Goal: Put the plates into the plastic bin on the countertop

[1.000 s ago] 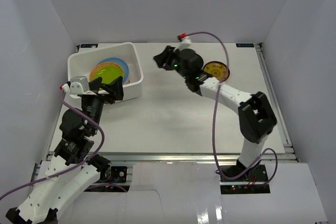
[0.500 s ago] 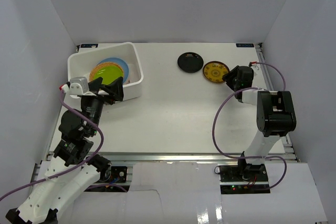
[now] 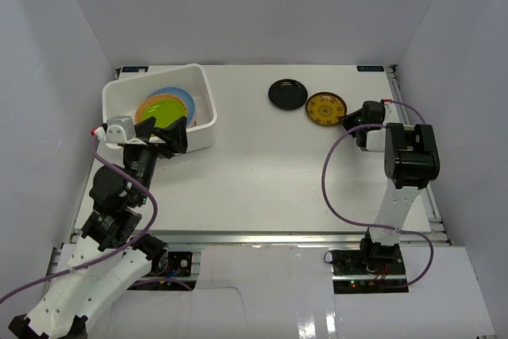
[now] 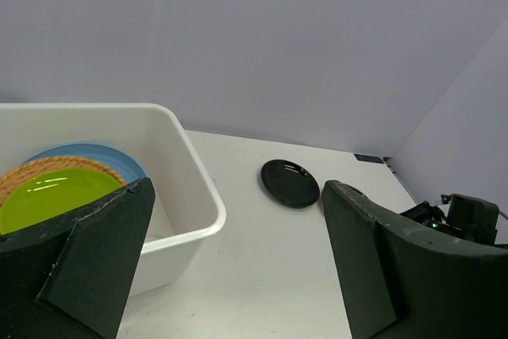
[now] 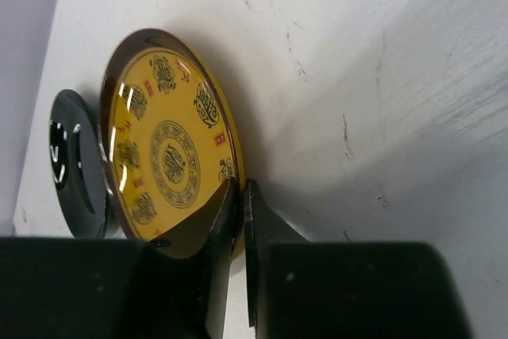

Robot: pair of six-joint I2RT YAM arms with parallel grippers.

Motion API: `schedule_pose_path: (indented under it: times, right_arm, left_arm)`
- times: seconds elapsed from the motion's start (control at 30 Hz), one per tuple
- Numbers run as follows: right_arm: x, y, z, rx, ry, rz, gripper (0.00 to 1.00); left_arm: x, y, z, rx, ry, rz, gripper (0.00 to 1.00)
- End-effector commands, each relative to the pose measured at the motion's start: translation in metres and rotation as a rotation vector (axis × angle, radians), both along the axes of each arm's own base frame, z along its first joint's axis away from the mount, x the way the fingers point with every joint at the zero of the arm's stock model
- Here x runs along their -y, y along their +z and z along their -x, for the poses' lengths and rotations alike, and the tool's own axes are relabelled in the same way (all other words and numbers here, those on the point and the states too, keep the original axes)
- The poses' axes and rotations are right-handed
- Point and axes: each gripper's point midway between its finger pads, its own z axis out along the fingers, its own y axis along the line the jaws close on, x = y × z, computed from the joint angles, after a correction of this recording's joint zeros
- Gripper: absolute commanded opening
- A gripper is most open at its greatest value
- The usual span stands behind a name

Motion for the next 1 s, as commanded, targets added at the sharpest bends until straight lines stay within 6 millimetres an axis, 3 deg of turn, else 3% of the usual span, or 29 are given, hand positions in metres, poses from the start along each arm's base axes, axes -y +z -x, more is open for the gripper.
schedule_pose_path:
  times: [0.0, 0.03, 0.07, 0.13, 0.17, 0.23, 0.27, 0.33, 0.37, 0.4, 0.43, 0.47, 0.53, 0.57, 0.6, 0.63, 0.67, 0.73, 0.77, 0.83, 0.87, 0.9, 0.93, 0.97]
  right_arm:
    - [0.009, 0.016, -0.003, 0.057, -0.061, -0.028, 0.11]
    - [0.012, 0.021, 0.001, 0.071, -0.073, -0.022, 0.08]
    - [0.02, 0.047, 0.004, 0.132, -0.112, -0.003, 0.08]
    - [0.029, 0.063, 0.023, 0.206, -0.149, 0.022, 0.08]
    - [0.028, 0.097, 0.027, 0.285, -0.14, 0.036, 0.08]
    - [0.014, 0.13, 0.033, 0.38, -0.069, 0.024, 0.08]
    - [-0.011, 0.159, 0.038, 0.45, 0.036, 0.005, 0.08]
    - [-0.046, 0.197, 0.038, 0.524, 0.158, -0.002, 0.08]
    - [-0.078, 0.215, 0.045, 0.562, 0.259, 0.005, 0.08]
    - [-0.095, 0.227, 0.048, 0.585, 0.303, 0.011, 0.08]
    - [-0.11, 0.252, 0.048, 0.629, 0.334, 0.02, 0.08]
    - [-0.143, 0.262, 0.057, 0.648, 0.401, 0.018, 0.08]
    - [-0.175, 0.275, 0.057, 0.675, 0.463, 0.039, 0.08]
    - [-0.205, 0.301, 0.061, 0.721, 0.503, 0.023, 0.08]
    - [-0.221, 0.309, 0.06, 0.734, 0.523, 0.017, 0.08]
    - [-0.239, 0.298, 0.051, 0.708, 0.543, 0.026, 0.08]
    - [-0.269, 0.333, 0.056, 0.772, 0.585, 0.003, 0.08]
    - [-0.302, 0.334, 0.053, 0.755, 0.635, 0.017, 0.08]
    - [-0.332, 0.344, 0.053, 0.773, 0.67, 0.007, 0.08]
    - [-0.366, 0.319, 0.048, 0.717, 0.722, 0.044, 0.08]
    - [-0.385, 0.32, 0.054, 0.719, 0.729, 0.055, 0.08]
    - [-0.399, 0.337, 0.055, 0.741, 0.739, 0.056, 0.08]
    - [-0.423, 0.312, 0.056, 0.705, 0.786, 0.07, 0.08]
    - [-0.435, 0.311, 0.057, 0.7, 0.809, 0.067, 0.08]
  left_arm:
    - [0.0, 0.0, -0.002, -0.007, 0.005, -0.011, 0.98]
    - [0.0, 0.002, -0.001, -0.001, 0.0, -0.009, 0.98]
    - [0.0, 0.002, 0.0, 0.002, -0.002, -0.011, 0.98]
    - [-0.001, 0.001, -0.001, 0.004, 0.004, -0.014, 0.98]
    - [-0.001, 0.001, -0.001, 0.004, 0.004, -0.014, 0.98]
    - [0.001, 0.003, 0.001, 0.009, -0.008, -0.01, 0.98]
    - [0.001, 0.004, 0.001, 0.011, -0.012, -0.004, 0.98]
    - [-0.002, 0.002, -0.001, 0.008, 0.005, 0.001, 0.98]
    - [-0.002, 0.003, -0.001, 0.007, 0.009, 0.006, 0.98]
    - [-0.003, 0.003, -0.001, 0.007, 0.012, 0.008, 0.98]
    - [-0.004, 0.003, -0.001, 0.008, 0.015, 0.009, 0.98]
    - [-0.006, 0.003, 0.0, 0.012, 0.022, 0.015, 0.98]
    - [-0.009, 0.004, 0.0, 0.017, 0.035, 0.014, 0.98]
    - [-0.01, 0.005, 0.001, 0.019, 0.04, 0.014, 0.98]
    - [-0.01, 0.006, 0.002, 0.025, 0.038, 0.014, 0.98]
    - [-0.012, 0.008, 0.003, 0.031, 0.041, 0.017, 0.98]
    - [-0.014, 0.008, 0.004, 0.035, 0.049, 0.019, 0.98]
    - [-0.018, 0.008, 0.004, 0.038, 0.067, 0.013, 0.98]
    - [-0.019, 0.008, 0.004, 0.036, 0.073, 0.014, 0.98]
    - [-0.021, 0.009, 0.004, 0.036, 0.08, 0.012, 0.98]
    - [-0.021, 0.008, 0.004, 0.035, 0.081, 0.014, 0.98]
    - [-0.022, 0.007, 0.004, 0.033, 0.089, 0.012, 0.98]
    - [-0.022, 0.008, 0.004, 0.034, 0.09, 0.014, 0.98]
    - [-0.023, 0.008, 0.004, 0.033, 0.093, 0.013, 0.98]
